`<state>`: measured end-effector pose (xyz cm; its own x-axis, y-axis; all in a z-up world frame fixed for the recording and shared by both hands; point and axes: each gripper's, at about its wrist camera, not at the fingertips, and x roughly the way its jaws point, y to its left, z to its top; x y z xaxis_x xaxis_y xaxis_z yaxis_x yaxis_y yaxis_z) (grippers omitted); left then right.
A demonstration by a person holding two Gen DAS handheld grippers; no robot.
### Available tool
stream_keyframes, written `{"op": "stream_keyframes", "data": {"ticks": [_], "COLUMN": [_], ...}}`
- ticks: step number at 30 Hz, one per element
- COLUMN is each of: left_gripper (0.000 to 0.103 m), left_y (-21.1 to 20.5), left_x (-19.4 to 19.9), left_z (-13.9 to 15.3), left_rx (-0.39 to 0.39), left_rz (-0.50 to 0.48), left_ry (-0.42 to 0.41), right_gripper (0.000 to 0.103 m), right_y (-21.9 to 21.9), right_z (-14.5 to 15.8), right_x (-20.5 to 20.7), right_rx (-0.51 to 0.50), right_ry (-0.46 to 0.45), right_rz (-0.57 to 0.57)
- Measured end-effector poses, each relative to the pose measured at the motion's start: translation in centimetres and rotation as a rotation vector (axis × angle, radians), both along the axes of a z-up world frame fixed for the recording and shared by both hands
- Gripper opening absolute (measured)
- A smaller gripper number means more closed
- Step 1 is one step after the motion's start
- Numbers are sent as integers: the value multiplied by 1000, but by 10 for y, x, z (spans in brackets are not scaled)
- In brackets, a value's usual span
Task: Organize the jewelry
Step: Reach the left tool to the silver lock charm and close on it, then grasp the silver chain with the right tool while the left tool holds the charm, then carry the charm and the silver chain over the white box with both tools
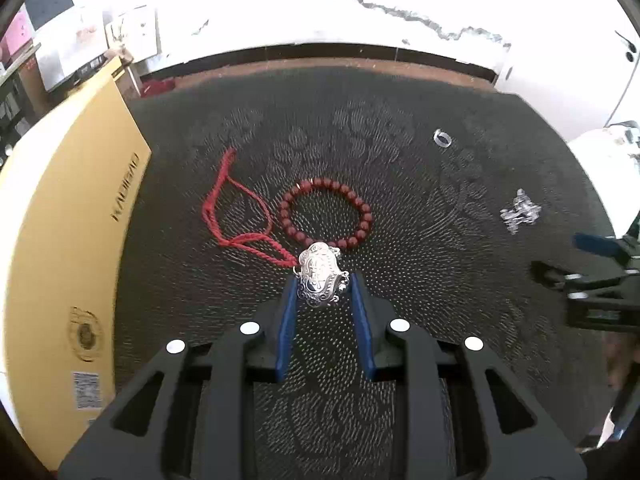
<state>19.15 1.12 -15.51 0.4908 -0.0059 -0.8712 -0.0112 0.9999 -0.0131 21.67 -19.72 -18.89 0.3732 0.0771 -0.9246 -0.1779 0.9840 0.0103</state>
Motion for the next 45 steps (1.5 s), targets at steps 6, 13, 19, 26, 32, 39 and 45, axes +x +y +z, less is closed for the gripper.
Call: {"op": "stream_keyframes", "data": {"ticks": [6, 13, 19, 26, 32, 39, 45], "left_gripper": [27, 27, 27, 27, 27, 27, 27], "left_y": [10, 28, 36, 38, 38, 38, 45], "left_x": [-8, -14, -15, -16, -15, -16, -22], "left_z": [16, 27, 30, 35, 44, 68, 93], "left_rx": [-14, -18, -31, -24, -27, -11, -9], "left_rz": [-9, -3, -5, -7, -10, -2, 12], "left_ry": [-25, -45, -44, -55, -71, -115, -151], "right_gripper": [97, 98, 52, 13, 13, 13, 13], "right_y": [5, 6, 14, 23, 30, 52, 73], "right_z": [-14, -17, -9, -3, 24, 90, 142], "right_x": [15, 30, 36, 36, 24, -3, -27], "right_rx": [-8, 12, 27, 41, 47, 89, 131], "right_ry": [-21, -83, -119, -117, -149, -228, -300], "right_rz": [14, 23, 31, 20, 3, 23, 71]}}
